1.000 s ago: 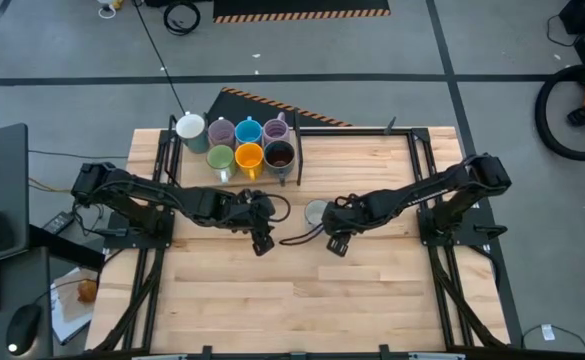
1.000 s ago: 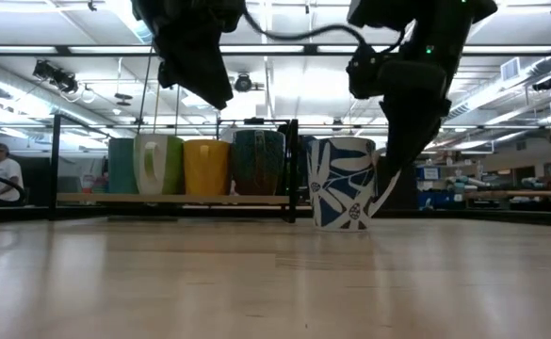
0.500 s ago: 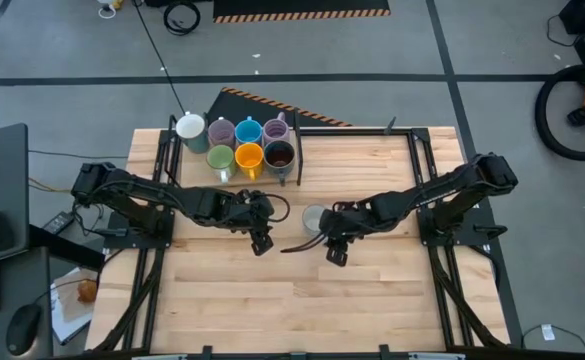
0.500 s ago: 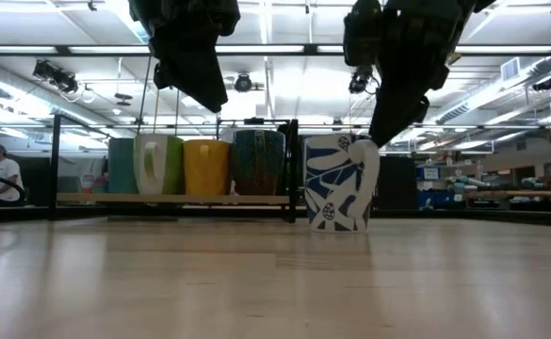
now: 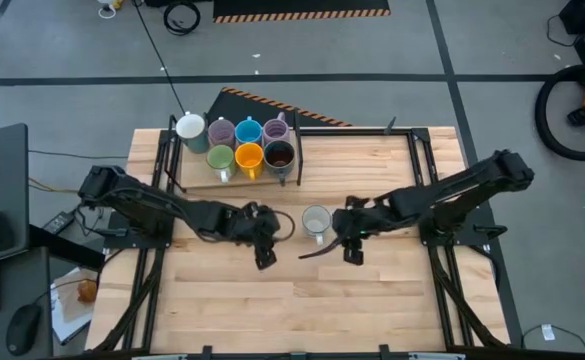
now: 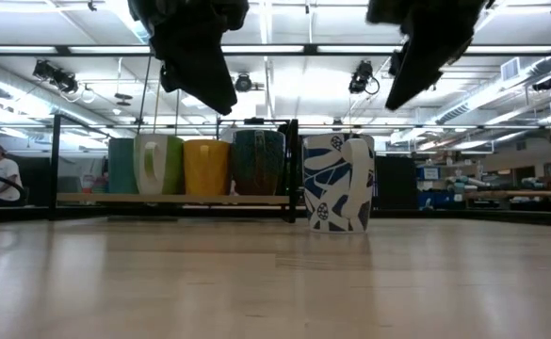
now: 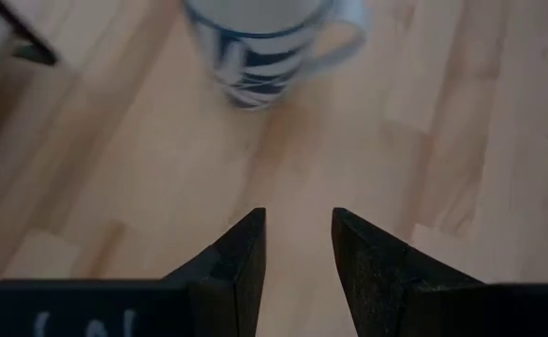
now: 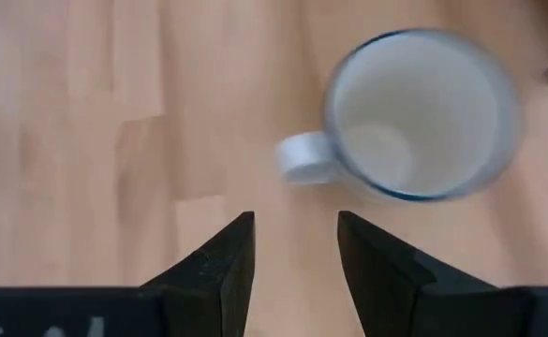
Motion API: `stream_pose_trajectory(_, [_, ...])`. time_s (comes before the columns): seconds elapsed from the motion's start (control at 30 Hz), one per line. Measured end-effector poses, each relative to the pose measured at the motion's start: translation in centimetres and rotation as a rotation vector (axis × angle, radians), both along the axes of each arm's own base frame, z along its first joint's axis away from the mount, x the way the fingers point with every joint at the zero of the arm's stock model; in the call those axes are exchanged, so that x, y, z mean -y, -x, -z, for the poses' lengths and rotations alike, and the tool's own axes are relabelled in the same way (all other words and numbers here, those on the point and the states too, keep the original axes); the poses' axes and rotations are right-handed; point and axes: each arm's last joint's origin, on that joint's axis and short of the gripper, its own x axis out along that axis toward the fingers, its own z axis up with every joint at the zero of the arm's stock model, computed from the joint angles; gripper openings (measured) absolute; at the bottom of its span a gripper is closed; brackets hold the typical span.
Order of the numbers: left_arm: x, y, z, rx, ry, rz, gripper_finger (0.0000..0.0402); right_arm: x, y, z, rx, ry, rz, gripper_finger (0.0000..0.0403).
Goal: Place coffee mugs
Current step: Put the blue patterned mug on the shelf
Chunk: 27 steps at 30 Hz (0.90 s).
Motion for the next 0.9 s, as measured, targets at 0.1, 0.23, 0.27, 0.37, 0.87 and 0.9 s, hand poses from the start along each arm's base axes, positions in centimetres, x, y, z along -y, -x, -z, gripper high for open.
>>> stream_pose_trajectory(0.1, [1.1,-0.5,0.7,0.021,-0.022,0.014,0.0130,-0.1,1.4,-1.1,0.064,0.082,0.006,0.0160])
stream_pose_trajectory(0.23, [2.6,-1.2,0.7,0.112,-0.043,0.022,0.0130,0.3,3.3,-0.9,0.143,0.137,0.028,0.0160])
stream_pose_trajectory(0.27, [3.0,-1.2,0.7,0.123,-0.052,0.027,0.0130,0.4,3.7,-0.7,0.164,0.138,0.032,0.0160])
stream_pose_trajectory(0.37, [4.1,-1.5,0.9,0.168,-0.049,0.046,0.0130,0.7,4.8,-0.2,0.219,0.130,0.036,0.0159])
stream_pose_trajectory(0.87, [7.8,-4.6,8.0,0.224,-0.029,0.003,0.0130,1.5,6.7,2.7,0.370,0.250,-0.075,0.0160])
stream_pose_trajectory(0.9, [7.8,-4.8,8.3,0.227,-0.009,-0.028,0.0130,1.5,6.7,2.8,0.358,0.241,-0.068,0.0159])
